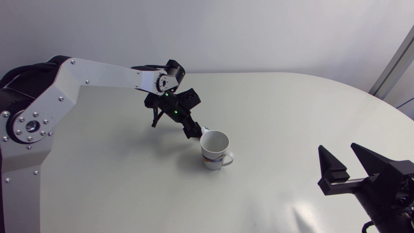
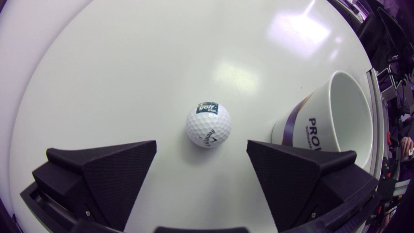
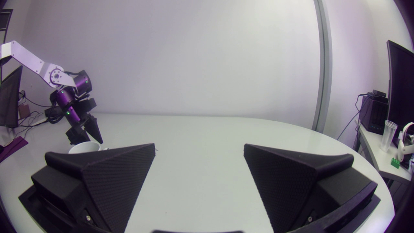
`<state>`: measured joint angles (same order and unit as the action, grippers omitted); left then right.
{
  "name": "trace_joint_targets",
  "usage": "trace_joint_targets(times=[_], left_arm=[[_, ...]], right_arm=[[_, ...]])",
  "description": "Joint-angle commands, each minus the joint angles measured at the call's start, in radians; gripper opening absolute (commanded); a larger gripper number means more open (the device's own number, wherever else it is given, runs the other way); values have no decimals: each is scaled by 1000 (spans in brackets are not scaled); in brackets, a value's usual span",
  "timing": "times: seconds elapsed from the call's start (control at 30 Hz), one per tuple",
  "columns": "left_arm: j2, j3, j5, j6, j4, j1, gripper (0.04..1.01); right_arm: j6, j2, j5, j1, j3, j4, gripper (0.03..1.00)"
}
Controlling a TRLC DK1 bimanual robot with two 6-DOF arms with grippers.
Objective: Pick up the white golf ball from the table and place it into the cup.
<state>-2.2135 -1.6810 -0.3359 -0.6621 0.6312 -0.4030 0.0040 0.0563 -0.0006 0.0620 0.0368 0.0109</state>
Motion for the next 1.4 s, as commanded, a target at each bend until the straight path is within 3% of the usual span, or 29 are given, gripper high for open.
trace_joint_targets(times=[0.0, 0.6, 1.37], left_arm=[[-43, -45, 8, -31, 28, -14, 1000], [-106, -146, 28, -31, 105, -46, 1000], [-137, -186, 28, -33, 133, -56, 1000]], right_arm=[[21, 11, -6, 10, -37, -22, 964], [19, 13, -6, 12, -37, -23, 964], [16, 16, -6, 15, -37, -23, 964]])
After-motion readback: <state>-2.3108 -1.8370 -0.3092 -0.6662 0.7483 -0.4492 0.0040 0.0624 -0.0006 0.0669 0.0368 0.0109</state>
